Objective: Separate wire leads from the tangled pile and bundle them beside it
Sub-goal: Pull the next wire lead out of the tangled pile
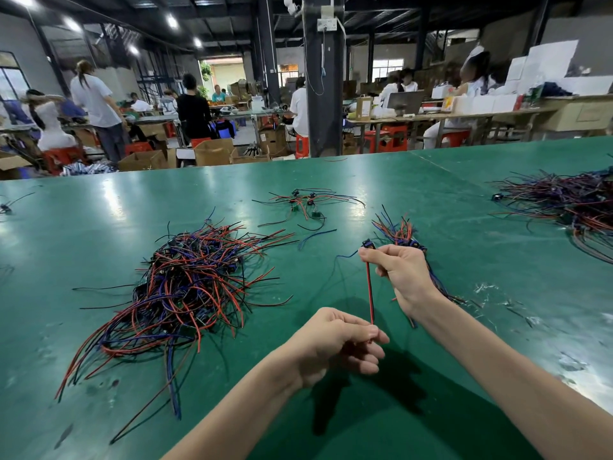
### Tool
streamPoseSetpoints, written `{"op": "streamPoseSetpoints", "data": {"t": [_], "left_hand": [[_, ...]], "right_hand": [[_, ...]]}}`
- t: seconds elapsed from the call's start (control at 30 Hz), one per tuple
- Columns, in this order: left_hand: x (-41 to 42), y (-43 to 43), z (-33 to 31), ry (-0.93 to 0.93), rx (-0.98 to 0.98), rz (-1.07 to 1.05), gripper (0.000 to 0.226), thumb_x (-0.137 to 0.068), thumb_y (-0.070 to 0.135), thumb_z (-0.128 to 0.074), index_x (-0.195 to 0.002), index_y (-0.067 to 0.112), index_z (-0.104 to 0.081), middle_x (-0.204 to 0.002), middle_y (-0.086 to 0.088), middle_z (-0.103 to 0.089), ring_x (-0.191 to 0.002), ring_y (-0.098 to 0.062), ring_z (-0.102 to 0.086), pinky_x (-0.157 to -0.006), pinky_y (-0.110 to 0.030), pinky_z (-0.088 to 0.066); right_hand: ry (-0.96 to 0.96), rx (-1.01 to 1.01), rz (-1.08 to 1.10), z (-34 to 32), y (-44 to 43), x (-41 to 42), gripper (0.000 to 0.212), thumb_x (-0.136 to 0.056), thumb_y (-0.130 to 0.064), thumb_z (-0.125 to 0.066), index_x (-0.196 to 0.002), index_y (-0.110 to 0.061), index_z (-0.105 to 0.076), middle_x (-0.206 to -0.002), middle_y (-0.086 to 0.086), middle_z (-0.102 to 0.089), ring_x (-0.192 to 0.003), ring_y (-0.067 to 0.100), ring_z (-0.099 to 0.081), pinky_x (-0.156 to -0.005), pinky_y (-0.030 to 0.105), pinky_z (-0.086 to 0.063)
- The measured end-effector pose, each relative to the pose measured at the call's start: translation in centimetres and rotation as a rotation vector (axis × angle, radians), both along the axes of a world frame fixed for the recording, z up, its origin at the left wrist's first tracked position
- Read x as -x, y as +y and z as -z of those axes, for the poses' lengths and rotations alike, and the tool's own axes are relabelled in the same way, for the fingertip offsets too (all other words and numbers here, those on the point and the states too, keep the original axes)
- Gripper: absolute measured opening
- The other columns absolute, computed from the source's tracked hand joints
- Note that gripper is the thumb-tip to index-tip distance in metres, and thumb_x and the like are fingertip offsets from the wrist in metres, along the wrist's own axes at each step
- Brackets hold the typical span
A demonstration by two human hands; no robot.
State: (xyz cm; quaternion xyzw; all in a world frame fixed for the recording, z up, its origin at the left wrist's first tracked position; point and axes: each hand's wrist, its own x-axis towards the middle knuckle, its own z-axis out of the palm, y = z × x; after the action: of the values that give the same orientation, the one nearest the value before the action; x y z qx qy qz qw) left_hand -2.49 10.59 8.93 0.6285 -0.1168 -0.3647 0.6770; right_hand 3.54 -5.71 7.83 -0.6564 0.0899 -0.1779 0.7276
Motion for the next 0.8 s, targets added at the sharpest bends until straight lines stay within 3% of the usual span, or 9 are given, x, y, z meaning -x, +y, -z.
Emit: {"op": "streamPoseSetpoints", "data": {"t": [0.2, 0.37, 0.5, 0.57, 0.67, 0.8], "left_hand": [[0.2, -0.4, 0.6, -0.019, 0.039, 0.042, 0.019, -0.096, 0.007, -0.050, -0.084, 0.003, -0.063, -0.049, 0.002, -0.053, -0.042, -0.005, -0.049, -0.046, -0.021, -0.051], [0.3, -0.5, 1.2, 0.022, 0.190, 0.100, 0.017, -0.093, 0.013, -0.053, -0.096, -0.001, -0.060, -0.065, -0.001, -0.060, -0.056, -0.006, -0.053, -0.066, -0.029, -0.058], [0.1, -0.5, 1.6, 0.055, 0.179, 0.149, 0.030, -0.084, 0.021, -0.059, -0.105, -0.001, -0.058, -0.079, -0.007, -0.066, -0.062, -0.011, -0.057, -0.076, -0.035, -0.059], [0.0, -0.5, 1.6, 0.061, 0.174, 0.158, 0.033, -0.081, 0.021, -0.060, -0.105, -0.001, -0.058, -0.080, -0.007, -0.066, -0.062, -0.011, -0.058, -0.077, -0.036, -0.059], [0.0, -0.5, 1.5, 0.050, 0.157, 0.175, 0.027, -0.086, 0.017, -0.058, -0.106, -0.001, -0.058, -0.080, -0.007, -0.066, -0.062, -0.011, -0.060, -0.079, -0.036, -0.058], [-0.2, -0.4, 1.6, 0.022, 0.131, 0.186, 0.017, -0.094, 0.010, -0.052, -0.106, 0.000, -0.060, -0.082, -0.007, -0.065, -0.062, -0.010, -0.060, -0.079, -0.035, -0.058]], "right_hand": [[-0.011, 0.012, -0.002, -0.1, 0.0, 0.1, 0.020, -0.073, -0.011, -0.079, -0.059, -0.007, -0.065, -0.055, 0.005, -0.047, -0.047, 0.009, -0.035, -0.062, 0.022, -0.035], [-0.044, -0.038, 0.031, -2.6, -1.2, -1.0, 0.016, -0.075, -0.009, -0.077, -0.066, -0.004, -0.065, -0.052, 0.000, -0.054, -0.046, 0.007, -0.042, -0.047, 0.014, -0.040], [-0.050, -0.073, 0.052, -6.7, -4.3, -2.8, 0.013, -0.078, -0.012, -0.075, -0.074, -0.005, -0.064, -0.064, 0.001, -0.062, -0.049, 0.008, -0.052, -0.046, 0.019, -0.046], [0.026, -0.020, 0.058, -7.6, -5.9, -3.5, 0.014, -0.079, -0.012, -0.074, -0.074, -0.004, -0.064, -0.063, 0.004, -0.060, -0.042, 0.007, -0.050, -0.040, 0.018, -0.043], [0.299, 0.084, 0.020, -6.8, -8.1, -4.1, 0.015, -0.080, -0.006, -0.072, -0.072, 0.002, -0.062, -0.053, 0.005, -0.055, -0.034, 0.006, -0.041, -0.031, 0.016, -0.034], [0.510, 0.232, -0.013, -4.2, -9.3, -3.6, 0.016, -0.079, -0.002, -0.073, -0.070, 0.005, -0.062, -0.043, 0.005, -0.054, -0.029, 0.006, -0.036, -0.030, 0.013, -0.029]]}}
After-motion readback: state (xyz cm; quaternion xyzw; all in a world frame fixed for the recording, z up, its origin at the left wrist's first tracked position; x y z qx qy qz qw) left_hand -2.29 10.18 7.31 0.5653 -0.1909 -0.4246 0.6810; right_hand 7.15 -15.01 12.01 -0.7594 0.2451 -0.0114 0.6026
